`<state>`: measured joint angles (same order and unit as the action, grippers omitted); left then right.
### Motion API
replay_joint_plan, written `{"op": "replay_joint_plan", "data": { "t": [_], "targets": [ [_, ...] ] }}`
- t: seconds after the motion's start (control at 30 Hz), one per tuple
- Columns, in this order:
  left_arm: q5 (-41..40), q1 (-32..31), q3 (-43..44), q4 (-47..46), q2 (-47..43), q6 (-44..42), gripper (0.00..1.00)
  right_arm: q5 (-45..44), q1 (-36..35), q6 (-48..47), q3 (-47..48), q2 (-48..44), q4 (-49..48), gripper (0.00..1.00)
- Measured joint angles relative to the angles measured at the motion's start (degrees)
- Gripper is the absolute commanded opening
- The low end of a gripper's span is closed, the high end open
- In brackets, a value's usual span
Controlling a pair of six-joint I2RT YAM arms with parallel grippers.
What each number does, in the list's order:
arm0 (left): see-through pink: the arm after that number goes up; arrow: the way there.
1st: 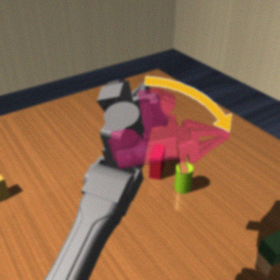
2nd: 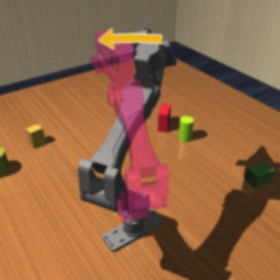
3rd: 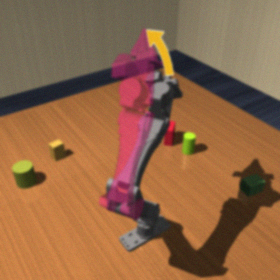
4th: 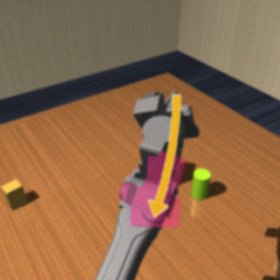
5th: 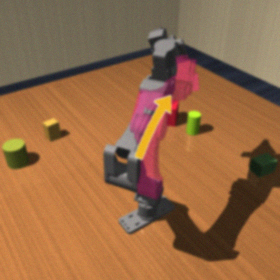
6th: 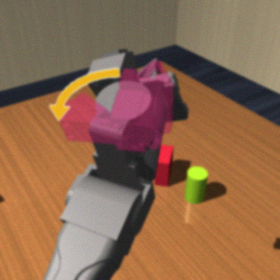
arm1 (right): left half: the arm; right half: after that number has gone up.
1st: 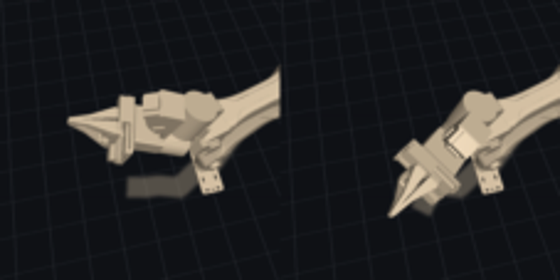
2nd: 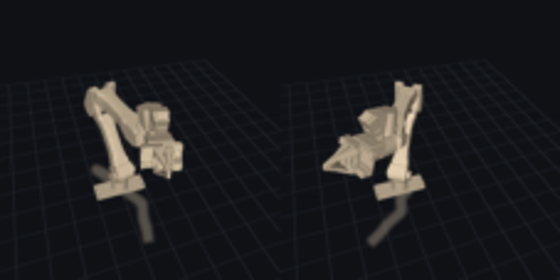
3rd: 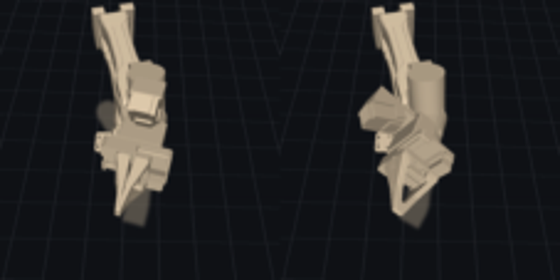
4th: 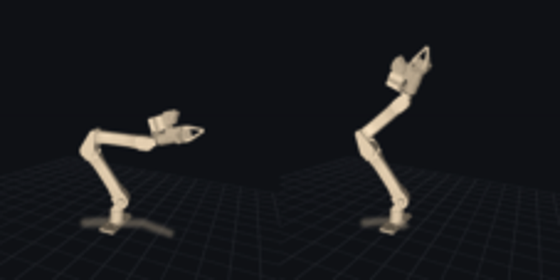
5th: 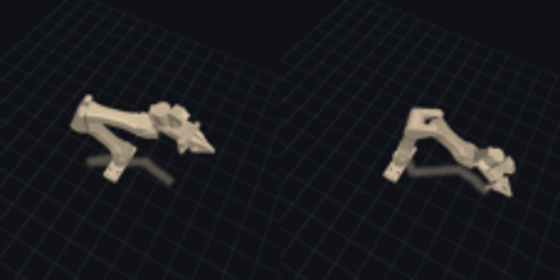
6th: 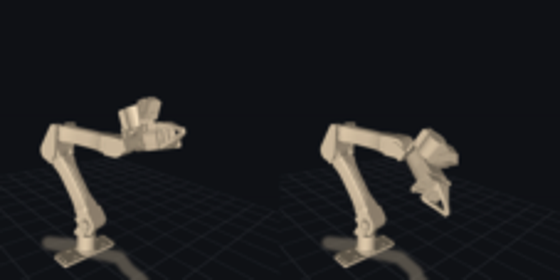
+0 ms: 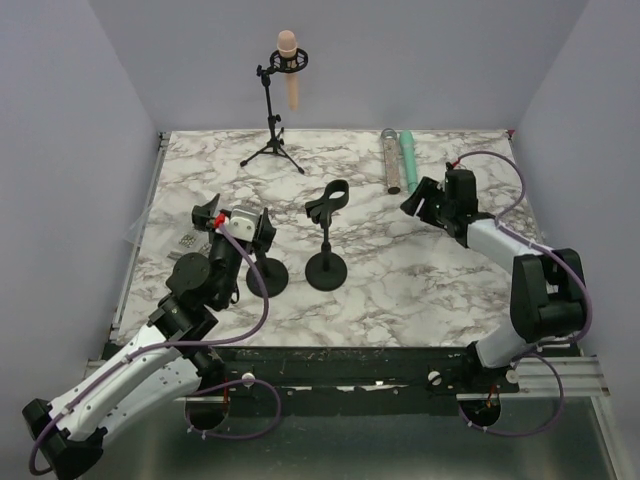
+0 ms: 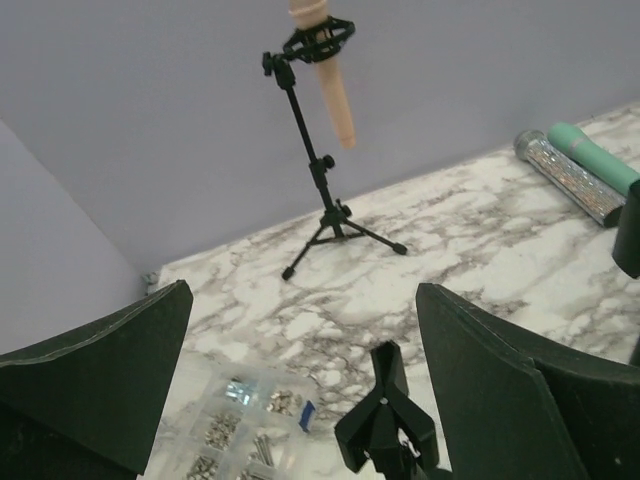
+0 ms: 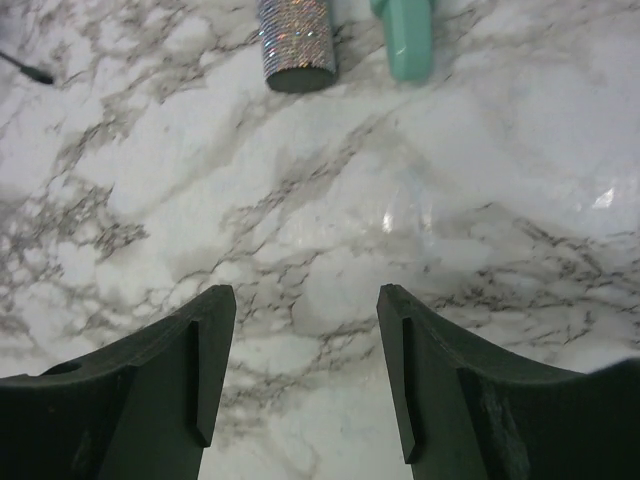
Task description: Remove the microphone from the stand
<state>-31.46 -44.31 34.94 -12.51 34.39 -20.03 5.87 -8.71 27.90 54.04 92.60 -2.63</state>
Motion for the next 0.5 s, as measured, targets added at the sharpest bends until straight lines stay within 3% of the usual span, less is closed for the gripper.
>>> {"op": "replay_joint_plan", "data": {
  "t": [0.13,0.23,0.5],
  "targets": [
    [2.8,0.1,3.6,6.3,0.9,4.5,0.98,4.1,-1.1,2.2,-6.5,-8.3,-1.8,0.66],
    [8.7,1.9,11.0,12.8,1.2,11.0,0.98,5.9,-1.7,2.5,-9.2,-14.9,-2.7,0.67],
    [34.4,14.3,35.7,26.8,9.9,27.5,0.98,9.2,-1.8,2.5,-12.3,-20.8,-3.5,0.68]
  ]
}}
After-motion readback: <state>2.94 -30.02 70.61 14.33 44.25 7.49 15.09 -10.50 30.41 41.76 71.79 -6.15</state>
